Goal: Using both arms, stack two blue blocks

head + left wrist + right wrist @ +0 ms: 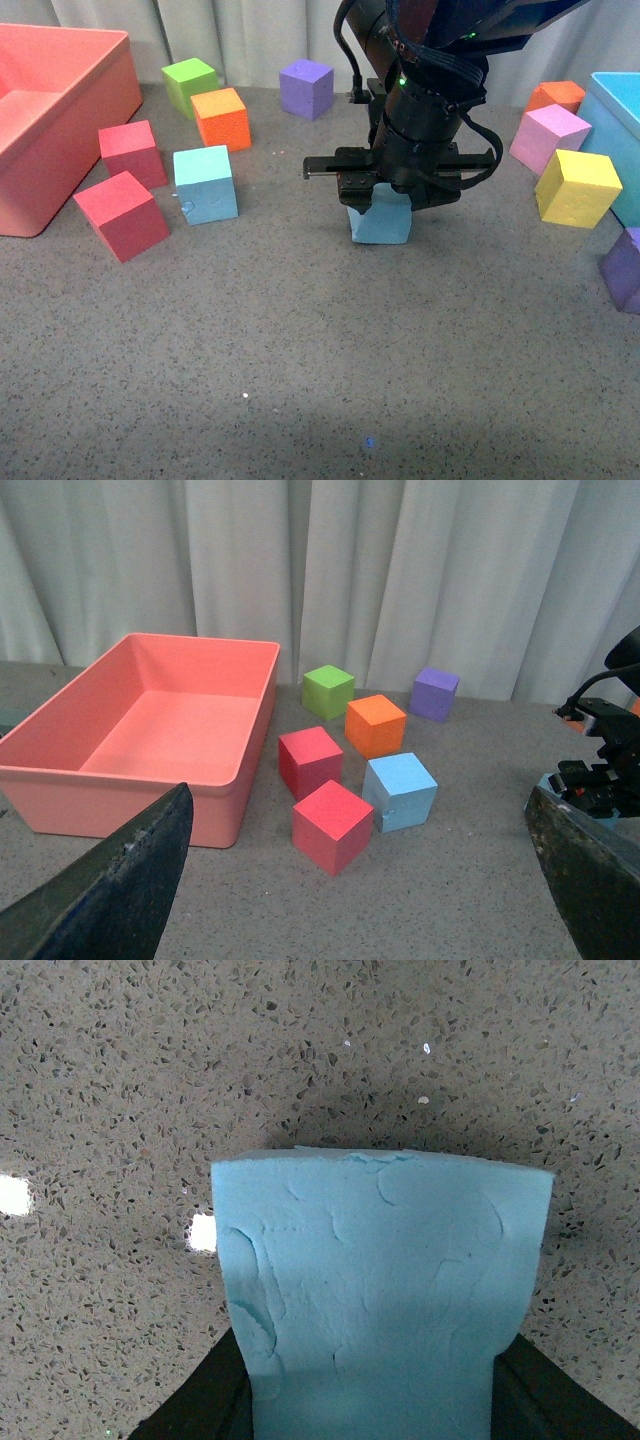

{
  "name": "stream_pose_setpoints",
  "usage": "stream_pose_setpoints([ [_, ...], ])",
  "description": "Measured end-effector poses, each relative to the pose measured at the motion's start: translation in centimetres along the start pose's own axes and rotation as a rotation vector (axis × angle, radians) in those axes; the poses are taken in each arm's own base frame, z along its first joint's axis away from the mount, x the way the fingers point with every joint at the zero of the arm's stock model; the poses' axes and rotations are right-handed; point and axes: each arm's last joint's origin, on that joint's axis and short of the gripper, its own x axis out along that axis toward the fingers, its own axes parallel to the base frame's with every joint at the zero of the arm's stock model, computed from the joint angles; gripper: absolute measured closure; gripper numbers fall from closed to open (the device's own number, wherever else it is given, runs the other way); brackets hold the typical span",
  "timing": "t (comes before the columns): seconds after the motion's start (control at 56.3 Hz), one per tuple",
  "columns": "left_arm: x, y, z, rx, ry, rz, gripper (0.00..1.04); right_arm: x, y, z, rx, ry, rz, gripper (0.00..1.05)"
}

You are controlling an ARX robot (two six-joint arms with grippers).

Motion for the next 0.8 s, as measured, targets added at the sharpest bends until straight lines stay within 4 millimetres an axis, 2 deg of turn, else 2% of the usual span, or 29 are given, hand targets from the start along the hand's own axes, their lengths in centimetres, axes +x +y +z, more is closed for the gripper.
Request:
stream_pose_setpoints([
  [0.195,0.0,0.0,0.0,0.0,0.0,0.0,0.07,-0.3,0.0,0.0,0.002,-0.03,0.026,0.2],
  [0.284,0.0,0.0,0.0,0.0,0.0,0.0,0.07,-1.3,0.0,0.0,0.005,-0.068,0.03,0.08],
  [0.515,0.0,0.0,0.0,0.0,0.0,0.0,0.07,-6.1,-0.1,0.7,-0.006,-0.223,0.068,0.1],
  [0.586,0.0,0.0,0.0,0.0,0.0,0.0,0.07,-6.3,-0.2,0.8,-0.011,-0.277,0.047,0.11],
  [0.64,0.0,0.0,0.0,0.0,0.0,0.0,0.07,-5.9,-0.6,0.5,-0.031,-0.435,-0.031,0.18],
  [0.693,0.0,0.0,0.0,0.0,0.0,-0.003,0.07,-5.3,-1.7,-1.0,-0.037,-0.599,-0.128,0.26],
  [0.746,0.0,0.0,0.0,0.0,0.0,0.0,0.07,-5.0,-3.2,-3.2,-0.047,-0.717,-0.145,0.35],
  [0.799,0.0,0.0,0.0,0.0,0.0,0.001,0.07,-5.6,-4.8,-5.1,-0.03,-0.847,-0.141,0.44],
])
